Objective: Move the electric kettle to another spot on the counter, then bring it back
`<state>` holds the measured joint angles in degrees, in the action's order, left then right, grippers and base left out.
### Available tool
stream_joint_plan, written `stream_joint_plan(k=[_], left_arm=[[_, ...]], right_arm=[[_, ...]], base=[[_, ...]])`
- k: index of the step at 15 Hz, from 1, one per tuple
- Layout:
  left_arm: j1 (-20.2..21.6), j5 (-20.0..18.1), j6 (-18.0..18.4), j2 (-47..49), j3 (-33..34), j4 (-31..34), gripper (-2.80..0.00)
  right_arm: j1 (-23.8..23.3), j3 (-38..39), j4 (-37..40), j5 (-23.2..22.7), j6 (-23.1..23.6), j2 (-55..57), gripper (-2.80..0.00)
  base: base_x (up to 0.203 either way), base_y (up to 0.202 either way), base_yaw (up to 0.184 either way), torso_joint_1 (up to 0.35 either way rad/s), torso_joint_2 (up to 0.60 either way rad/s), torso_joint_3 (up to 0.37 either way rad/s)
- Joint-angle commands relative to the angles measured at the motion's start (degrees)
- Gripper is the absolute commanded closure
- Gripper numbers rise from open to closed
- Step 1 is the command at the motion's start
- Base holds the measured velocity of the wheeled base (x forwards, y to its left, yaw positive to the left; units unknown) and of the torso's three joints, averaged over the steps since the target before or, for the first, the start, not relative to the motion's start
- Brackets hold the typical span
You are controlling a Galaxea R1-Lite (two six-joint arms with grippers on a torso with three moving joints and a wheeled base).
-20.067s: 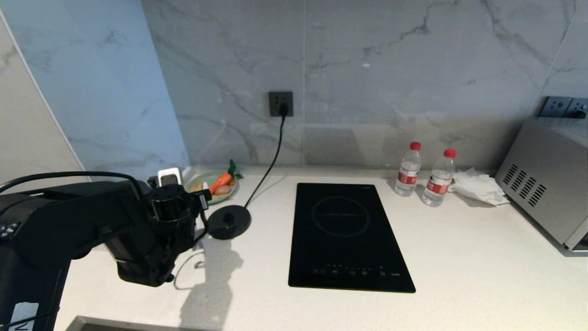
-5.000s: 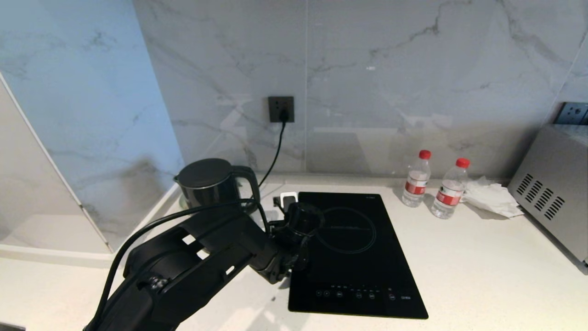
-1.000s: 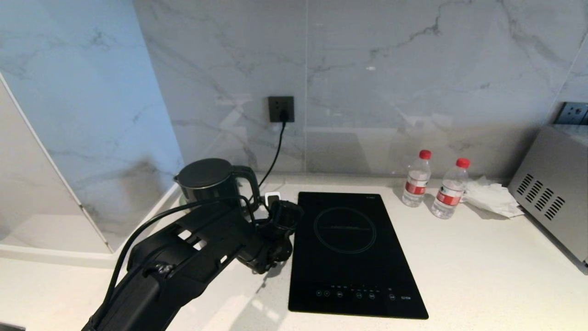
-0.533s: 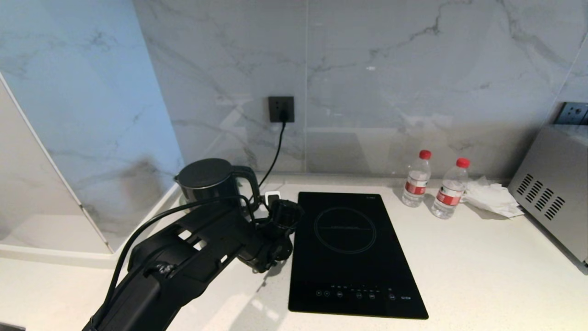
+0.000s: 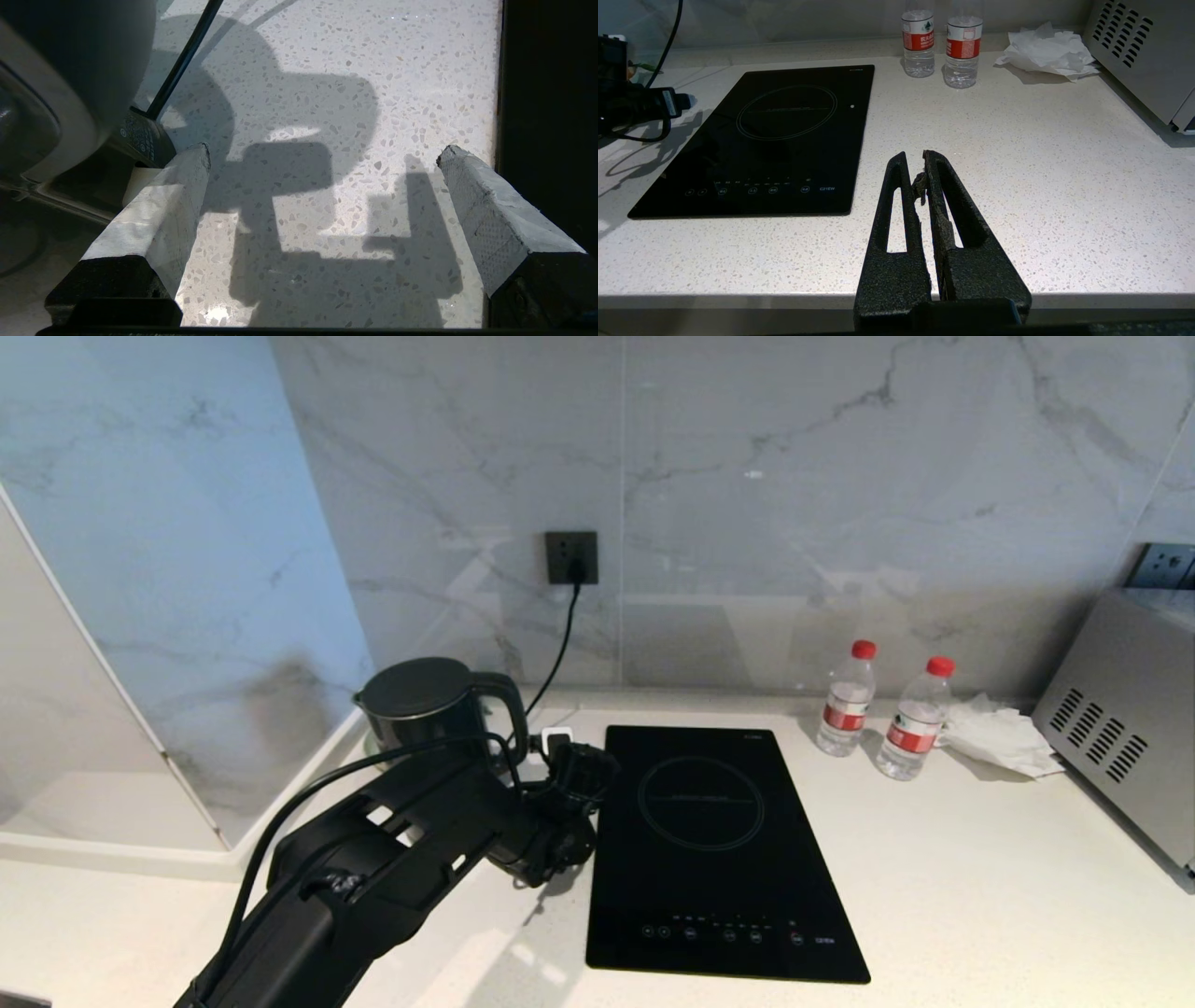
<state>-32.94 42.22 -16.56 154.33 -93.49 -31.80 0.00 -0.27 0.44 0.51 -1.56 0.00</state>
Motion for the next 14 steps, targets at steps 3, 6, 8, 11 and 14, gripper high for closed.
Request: stream_joint_plan(k=[3,6,8,11,14], left_arm=[[-0.77,0.24,-1.59,-1.03,1.08,-0.64,-2.8],[-0.99,0.23,-1.9,-1.58,0.59,-1.95,-2.8],[-0.27,0.16,-1.89,-1.53,0.5,-2.13,-2.8],[0.68,0.15,-1.73,-1.06,0.51,-1.71,-2.8],[0.86,0.06,-1.46,0.32,-1.88,0.09,-2.8]], right_arm=[[0.0,0.0,0.0,0.01,-0.02,0.09,0.0],[0.0,0.0,0.0,0.01,-0.02,0.09,0.0],[0.0,0.0,0.0,-0.06,-0.02,0.09,0.0],[0.0,0.0,0.0,0.01,-0.02,0.09,0.0],[0.0,0.0,0.0,-0.07,-0.02,0.09,0.0]], base=[[0.0,0.0,0.0,0.0,0.0,0.0],[0.0,0.0,0.0,0.0,0.0,0.0],[0.0,0.0,0.0,0.0,0.0,0.0],[0.0,0.0,0.0,0.0,0.0,0.0],[0.0,0.0,0.0,0.0,0.0,0.0]])
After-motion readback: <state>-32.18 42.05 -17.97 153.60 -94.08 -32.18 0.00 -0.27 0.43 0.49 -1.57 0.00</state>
